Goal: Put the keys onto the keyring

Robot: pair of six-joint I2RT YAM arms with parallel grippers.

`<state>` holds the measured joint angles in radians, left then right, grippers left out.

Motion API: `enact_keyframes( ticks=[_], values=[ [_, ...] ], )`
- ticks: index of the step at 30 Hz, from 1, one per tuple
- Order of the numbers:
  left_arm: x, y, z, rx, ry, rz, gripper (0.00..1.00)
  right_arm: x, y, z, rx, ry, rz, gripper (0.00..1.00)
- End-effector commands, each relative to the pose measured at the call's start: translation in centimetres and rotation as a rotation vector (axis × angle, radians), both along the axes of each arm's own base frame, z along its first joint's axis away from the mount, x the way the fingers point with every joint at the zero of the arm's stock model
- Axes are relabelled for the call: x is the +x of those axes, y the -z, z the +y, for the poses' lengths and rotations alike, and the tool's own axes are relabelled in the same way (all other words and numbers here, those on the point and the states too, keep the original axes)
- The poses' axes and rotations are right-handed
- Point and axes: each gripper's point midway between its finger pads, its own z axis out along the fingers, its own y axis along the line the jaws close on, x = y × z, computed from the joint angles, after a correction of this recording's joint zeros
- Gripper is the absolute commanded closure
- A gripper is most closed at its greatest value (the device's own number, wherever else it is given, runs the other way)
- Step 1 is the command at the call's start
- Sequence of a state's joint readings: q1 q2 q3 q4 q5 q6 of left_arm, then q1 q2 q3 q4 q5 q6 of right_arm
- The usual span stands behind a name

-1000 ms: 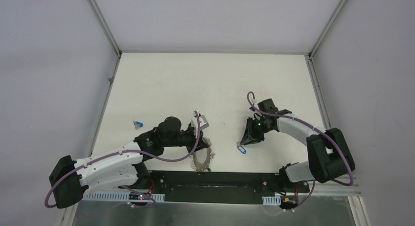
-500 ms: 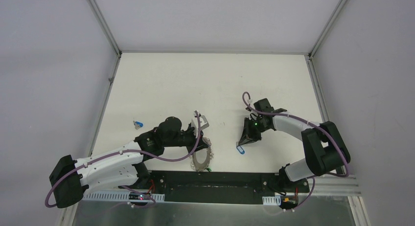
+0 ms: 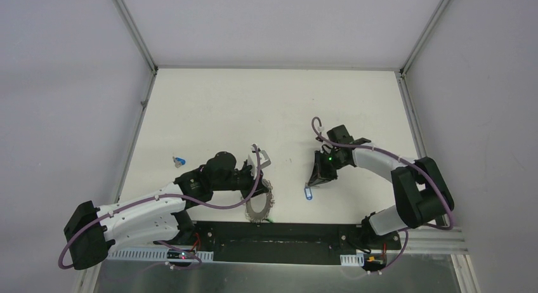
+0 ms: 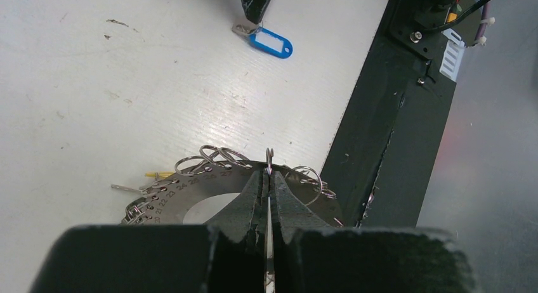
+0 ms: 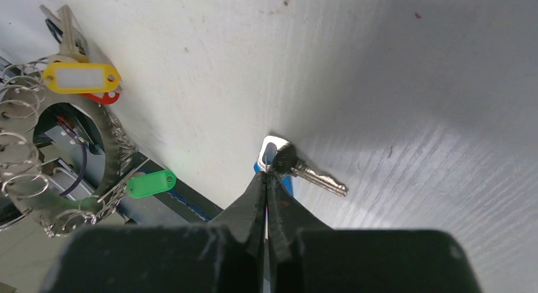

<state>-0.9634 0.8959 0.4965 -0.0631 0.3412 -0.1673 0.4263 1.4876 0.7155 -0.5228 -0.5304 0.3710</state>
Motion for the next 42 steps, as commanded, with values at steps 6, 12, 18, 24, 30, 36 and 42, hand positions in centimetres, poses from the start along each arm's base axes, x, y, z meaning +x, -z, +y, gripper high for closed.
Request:
enact_keyframes(
  ticks=[6, 12, 18, 24, 30, 36, 42],
  values=[
    [0.3, -3.4, -0.7, -0.079, -0.005, -0.054, 1.00, 3.1, -7.1, 0.9, 0.059, -0.035, -0.236, 1.00],
    [0.5, -4.2, -0.7, -0.095, -0.013, -0.070, 1.00, 5.1, -10.9, -0.2, 0.002, -0.008, -0.393, 1.00],
    [0.6, -4.9, -0.6, -0.113, -0.021, -0.086, 1.00, 6.6, -14.0, -1.6, -0.044, -0.004, -0.564, 1.00],
    [0.6, -5.3, -0.5, -0.135, -0.026, -0.103, 1.00, 6.7, -15.8, -2.0, -0.024, 0.022, -0.653, 1.00],
    [0.3, -6.7, -0.7, -0.218, -0.008, -0.142, 1.00, 4.3, -16.8, -0.4, 0.106, -0.087, -0.616, 1.00],
    [-0.2, -6.8, -0.7, -0.232, 0.017, -0.147, 1.00, 2.3, -17.1, 1.0, 0.219, -0.181, -0.573, 1.00],
    [-1.0, -6.2, -1.0, -0.215, 0.074, -0.146, 1.00, 0.4, -17.0, 2.0, 0.294, -0.277, -0.536, 1.00]
  ],
)
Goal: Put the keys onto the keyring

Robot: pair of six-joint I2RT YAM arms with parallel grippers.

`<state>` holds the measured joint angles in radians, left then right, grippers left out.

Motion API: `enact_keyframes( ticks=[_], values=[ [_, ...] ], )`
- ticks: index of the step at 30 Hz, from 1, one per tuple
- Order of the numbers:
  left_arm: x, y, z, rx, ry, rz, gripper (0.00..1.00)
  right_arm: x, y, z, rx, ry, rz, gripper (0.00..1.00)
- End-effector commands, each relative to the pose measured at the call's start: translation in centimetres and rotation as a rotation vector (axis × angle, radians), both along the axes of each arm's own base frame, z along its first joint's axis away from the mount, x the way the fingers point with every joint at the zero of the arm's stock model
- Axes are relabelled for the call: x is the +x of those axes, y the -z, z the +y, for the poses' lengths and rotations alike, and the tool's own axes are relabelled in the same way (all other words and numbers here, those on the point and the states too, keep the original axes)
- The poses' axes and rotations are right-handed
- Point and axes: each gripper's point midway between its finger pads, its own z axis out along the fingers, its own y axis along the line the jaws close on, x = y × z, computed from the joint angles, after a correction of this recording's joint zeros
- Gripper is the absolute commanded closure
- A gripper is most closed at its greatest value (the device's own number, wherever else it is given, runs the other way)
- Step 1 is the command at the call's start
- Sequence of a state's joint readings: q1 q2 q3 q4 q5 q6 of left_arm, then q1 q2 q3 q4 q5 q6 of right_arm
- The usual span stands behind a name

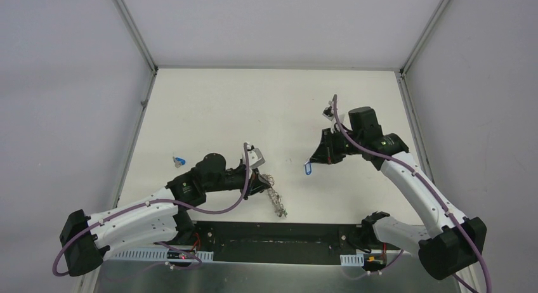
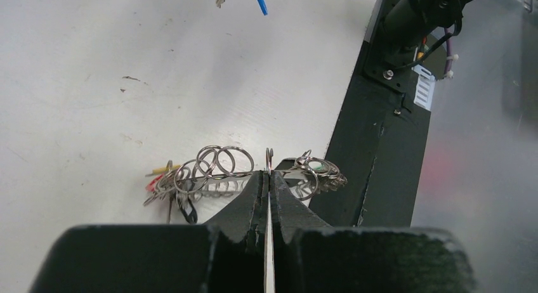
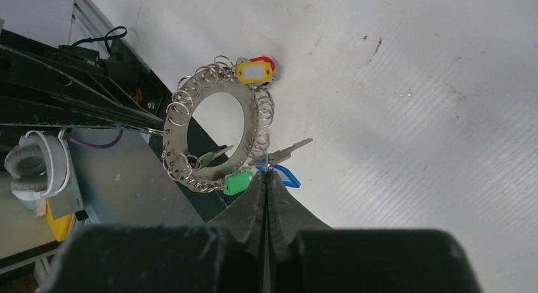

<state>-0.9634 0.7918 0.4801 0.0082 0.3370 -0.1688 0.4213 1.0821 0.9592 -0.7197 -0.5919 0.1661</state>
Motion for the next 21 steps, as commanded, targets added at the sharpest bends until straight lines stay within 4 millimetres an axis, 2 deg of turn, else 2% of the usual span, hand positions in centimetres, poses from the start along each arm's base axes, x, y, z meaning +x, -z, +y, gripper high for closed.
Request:
enact_keyframes(
  ticks=[1, 9, 21],
  values=[
    [-1.2, -2.4, -1.0, -0.075, 0.089, -0.064, 1.00, -1.8, -1.2, 1.2, 0.066, -0.127, -0.025, 1.00],
    [-2.0, -2.2, -0.6, -0.014, 0.157, -0.128, 1.00, -4.0, -2.7, 2.5, 0.087, -0.253, -0.114, 1.00],
    [-2.2, -3.7, -1.1, -0.022, 0.208, -0.219, 1.00, -6.9, -3.0, 5.3, 0.082, -0.410, -0.203, 1.00]
  ],
)
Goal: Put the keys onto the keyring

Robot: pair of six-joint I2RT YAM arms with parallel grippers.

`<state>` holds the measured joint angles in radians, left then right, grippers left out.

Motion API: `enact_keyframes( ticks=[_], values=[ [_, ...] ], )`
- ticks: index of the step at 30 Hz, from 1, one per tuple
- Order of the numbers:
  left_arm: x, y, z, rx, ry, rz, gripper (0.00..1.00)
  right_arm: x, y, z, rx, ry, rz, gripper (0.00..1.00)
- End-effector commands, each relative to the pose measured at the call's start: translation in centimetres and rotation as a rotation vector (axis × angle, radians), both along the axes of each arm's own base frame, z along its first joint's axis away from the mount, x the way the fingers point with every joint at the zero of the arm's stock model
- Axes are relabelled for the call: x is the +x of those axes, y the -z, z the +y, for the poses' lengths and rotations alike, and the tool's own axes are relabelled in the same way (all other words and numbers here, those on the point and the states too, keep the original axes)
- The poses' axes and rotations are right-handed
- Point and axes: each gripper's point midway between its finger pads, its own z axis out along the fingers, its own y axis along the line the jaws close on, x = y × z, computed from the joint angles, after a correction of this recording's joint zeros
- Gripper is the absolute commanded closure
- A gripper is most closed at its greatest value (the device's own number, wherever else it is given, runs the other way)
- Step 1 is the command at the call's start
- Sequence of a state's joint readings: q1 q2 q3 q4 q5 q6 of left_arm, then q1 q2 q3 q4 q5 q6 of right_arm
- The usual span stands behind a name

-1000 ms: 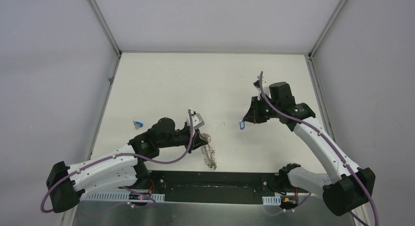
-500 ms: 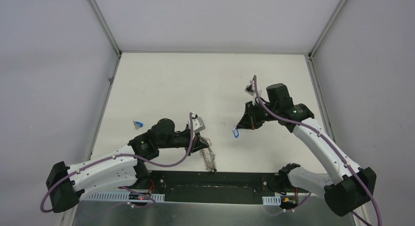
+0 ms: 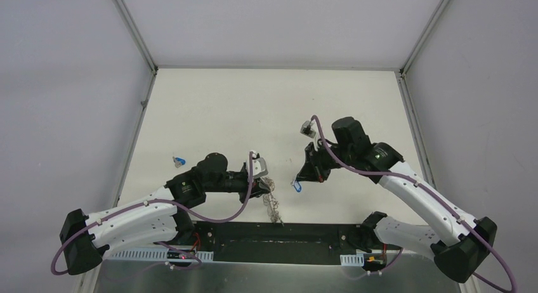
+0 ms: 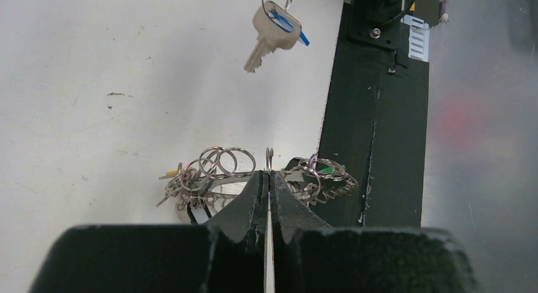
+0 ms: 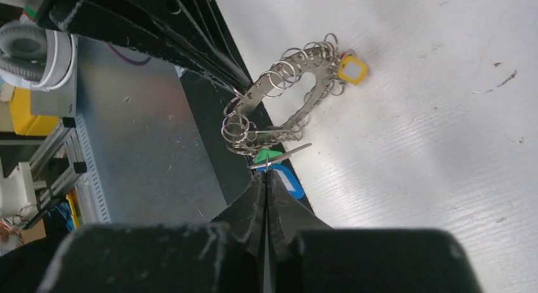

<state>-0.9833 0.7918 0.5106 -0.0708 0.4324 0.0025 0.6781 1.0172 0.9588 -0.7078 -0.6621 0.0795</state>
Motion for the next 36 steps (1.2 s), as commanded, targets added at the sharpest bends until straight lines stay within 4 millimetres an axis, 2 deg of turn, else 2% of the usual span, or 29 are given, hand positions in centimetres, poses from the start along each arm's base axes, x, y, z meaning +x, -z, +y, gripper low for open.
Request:
enact_keyframes(
  ticks=[1, 9, 22, 36],
  values=[
    [-0.6, -4.1, -1.1, -0.093, 0.071, -0.098, 1.00, -0.4, -0.9, 1.2, 0.023, -0.068, -0.099, 1.00],
    [-1.4, -4.5, -1.5, -0.103, 0.115, -0.102, 1.00, -2.3, -0.3, 3.0, -0.002, -0.185, -0.109, 1.00],
    [-2.0, -4.2, -2.3, -0.090, 0.146, -0.087, 1.00, -3.3, 0.5, 5.3, -0.014, -0.239, -0.107, 1.00],
    [-2.0, -4.3, -2.6, -0.090, 0.142, -0.094, 1.00, -4.2, 1.2, 5.6, -0.007, -0.280, -0.085, 1.00]
  ],
)
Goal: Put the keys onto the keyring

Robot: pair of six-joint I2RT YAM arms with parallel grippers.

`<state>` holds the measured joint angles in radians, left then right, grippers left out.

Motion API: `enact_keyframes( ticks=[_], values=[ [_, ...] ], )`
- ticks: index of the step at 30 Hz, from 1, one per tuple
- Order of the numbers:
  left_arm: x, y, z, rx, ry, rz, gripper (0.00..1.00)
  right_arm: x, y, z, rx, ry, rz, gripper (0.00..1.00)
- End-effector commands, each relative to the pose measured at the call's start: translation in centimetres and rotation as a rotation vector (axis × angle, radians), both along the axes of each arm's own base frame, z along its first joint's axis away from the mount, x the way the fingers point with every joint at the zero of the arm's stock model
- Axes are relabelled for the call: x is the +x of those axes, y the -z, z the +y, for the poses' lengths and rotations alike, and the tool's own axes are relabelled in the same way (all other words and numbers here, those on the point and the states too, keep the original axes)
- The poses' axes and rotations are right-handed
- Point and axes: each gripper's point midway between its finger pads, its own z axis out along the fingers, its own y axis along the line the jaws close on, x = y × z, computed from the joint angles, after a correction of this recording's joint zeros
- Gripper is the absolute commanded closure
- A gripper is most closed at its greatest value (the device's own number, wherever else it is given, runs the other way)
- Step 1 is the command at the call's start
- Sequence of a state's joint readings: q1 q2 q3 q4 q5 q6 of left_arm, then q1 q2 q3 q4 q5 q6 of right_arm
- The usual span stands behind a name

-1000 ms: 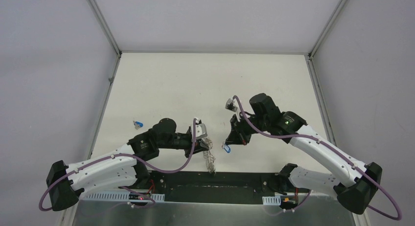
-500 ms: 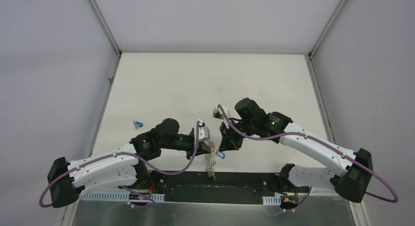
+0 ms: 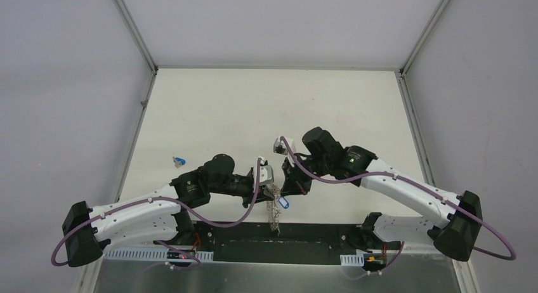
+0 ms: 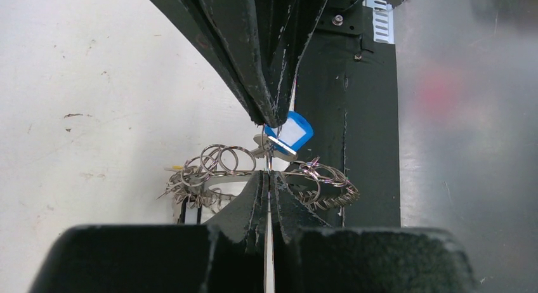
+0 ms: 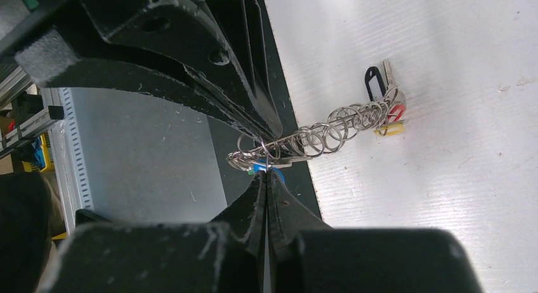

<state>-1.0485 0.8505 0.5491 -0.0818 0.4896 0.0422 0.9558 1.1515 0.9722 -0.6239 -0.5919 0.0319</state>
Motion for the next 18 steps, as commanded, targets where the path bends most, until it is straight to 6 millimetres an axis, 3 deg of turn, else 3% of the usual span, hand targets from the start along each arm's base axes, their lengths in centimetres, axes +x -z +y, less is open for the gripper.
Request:
enact_keyframes(
  ticks=[1, 9, 18],
  values=[
    [0.4, -4.3, -1.2, -0.117, 0.012, -0.080, 1.00, 0.0, -1.2, 0.9, 0.050, -0.026, -0.029, 1.00],
    [0.4, -4.3, -1.2, -0.116, 0.003, -0.083, 1.00, 0.5, -1.1, -0.2, 0.016, 0.016, -0.074, 1.00],
    [0.4, -4.3, -1.3, -0.116, -0.002, -0.081, 1.00, -0.9, -0.9, -0.4, 0.024, -0.034, -0.044, 1.00]
  ],
)
